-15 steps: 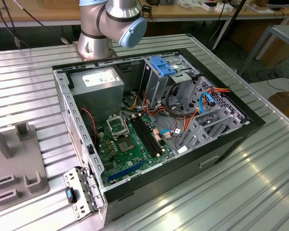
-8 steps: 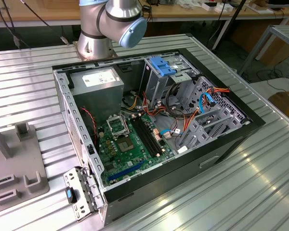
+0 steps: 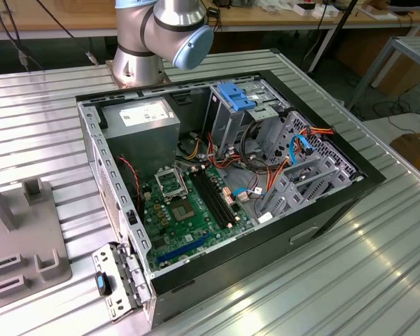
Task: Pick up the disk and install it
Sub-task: 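Pick up the disk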
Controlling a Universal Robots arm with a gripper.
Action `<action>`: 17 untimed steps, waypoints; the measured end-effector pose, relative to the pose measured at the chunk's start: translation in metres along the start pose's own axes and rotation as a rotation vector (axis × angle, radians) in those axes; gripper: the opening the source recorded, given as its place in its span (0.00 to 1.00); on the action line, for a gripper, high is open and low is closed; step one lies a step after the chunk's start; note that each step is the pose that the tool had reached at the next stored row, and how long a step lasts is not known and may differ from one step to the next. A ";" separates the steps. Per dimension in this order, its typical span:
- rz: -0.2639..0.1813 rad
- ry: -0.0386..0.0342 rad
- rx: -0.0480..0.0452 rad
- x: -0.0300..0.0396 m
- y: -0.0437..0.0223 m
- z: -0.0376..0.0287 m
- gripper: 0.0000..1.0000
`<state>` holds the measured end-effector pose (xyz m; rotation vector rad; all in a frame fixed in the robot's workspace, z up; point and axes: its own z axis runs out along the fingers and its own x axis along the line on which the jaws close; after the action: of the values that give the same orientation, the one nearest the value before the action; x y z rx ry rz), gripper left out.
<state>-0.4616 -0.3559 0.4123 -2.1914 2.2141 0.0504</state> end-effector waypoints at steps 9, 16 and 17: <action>0.000 0.0000 -0.0003 -0.0004 0.0001 -0.0095 0.36; 0.000 -0.0001 0.0000 -0.0014 0.0002 -0.0342 0.36; 0.000 -0.0001 -0.0001 -0.0015 0.0002 -0.0373 0.36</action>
<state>-0.4616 -0.3559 0.4497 -2.1914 2.2141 0.0505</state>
